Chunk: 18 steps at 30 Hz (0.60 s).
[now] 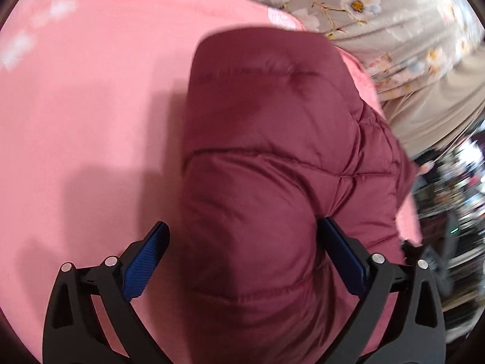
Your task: Fold large clothes
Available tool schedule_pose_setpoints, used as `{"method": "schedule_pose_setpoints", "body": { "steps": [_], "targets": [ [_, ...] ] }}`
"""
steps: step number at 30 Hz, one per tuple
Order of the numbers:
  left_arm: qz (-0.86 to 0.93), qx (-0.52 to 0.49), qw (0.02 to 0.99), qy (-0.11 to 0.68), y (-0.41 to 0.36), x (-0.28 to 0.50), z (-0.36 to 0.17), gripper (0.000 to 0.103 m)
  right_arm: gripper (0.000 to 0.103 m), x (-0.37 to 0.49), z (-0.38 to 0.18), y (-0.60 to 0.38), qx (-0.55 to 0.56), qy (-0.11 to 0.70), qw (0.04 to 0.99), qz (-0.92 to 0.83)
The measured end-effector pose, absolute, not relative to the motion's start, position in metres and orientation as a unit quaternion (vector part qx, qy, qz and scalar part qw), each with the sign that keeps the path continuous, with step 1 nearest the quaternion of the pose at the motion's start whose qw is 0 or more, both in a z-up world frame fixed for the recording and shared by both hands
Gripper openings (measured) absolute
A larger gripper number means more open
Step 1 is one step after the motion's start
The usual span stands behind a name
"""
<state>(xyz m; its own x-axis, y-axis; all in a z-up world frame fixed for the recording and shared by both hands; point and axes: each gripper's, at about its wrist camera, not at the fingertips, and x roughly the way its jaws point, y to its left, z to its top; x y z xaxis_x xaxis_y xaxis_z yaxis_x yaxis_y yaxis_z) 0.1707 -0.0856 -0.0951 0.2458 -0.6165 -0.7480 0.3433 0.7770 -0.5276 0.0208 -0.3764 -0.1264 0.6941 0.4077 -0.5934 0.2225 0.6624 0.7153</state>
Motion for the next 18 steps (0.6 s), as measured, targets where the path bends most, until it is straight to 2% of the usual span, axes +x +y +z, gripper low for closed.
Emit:
{"method": "schedule_pose_setpoints", "body": {
  "steps": [1, 3, 4, 6, 9, 12, 18],
  "targets": [
    [-0.32, -0.144, 0.767, 0.537, -0.086, 0.173, -0.099, 0.096, 0.046, 0.025, -0.131, -0.377, 0.433, 0.385, 0.811, 0.085],
    [-0.344, -0.161, 0.752, 0.539, -0.089, 0.173, -0.101, 0.086, 0.033, 0.031, -0.135, -0.376, 0.455, 0.383, 0.798, 0.1],
    [-0.347, -0.153, 0.756, 0.534, -0.092, 0.171, -0.097, 0.084, 0.03, 0.032, -0.131, -0.374, 0.448, 0.38, 0.803, 0.1],
    [-0.344, -0.131, 0.768, 0.525, -0.097, 0.166, -0.087, 0.069, 0.021, 0.031, -0.118, -0.37, 0.435, 0.371, 0.814, 0.098],
    [-0.342, -0.095, 0.786, 0.507, -0.104, 0.16, -0.064, 0.05, 0.019, 0.025, -0.091, -0.362, 0.416, 0.35, 0.833, 0.1],
    [-0.343, -0.056, 0.805, 0.48, -0.112, 0.15, -0.037, 0.045, 0.018, 0.018, -0.056, -0.352, 0.385, 0.32, 0.861, 0.095],
    [-0.348, -0.001, 0.856, 0.382, -0.114, 0.125, 0.036, 0.044, 0.018, 0.006, 0.022, -0.331, 0.329, 0.24, 0.909, 0.089]
  ]
}}
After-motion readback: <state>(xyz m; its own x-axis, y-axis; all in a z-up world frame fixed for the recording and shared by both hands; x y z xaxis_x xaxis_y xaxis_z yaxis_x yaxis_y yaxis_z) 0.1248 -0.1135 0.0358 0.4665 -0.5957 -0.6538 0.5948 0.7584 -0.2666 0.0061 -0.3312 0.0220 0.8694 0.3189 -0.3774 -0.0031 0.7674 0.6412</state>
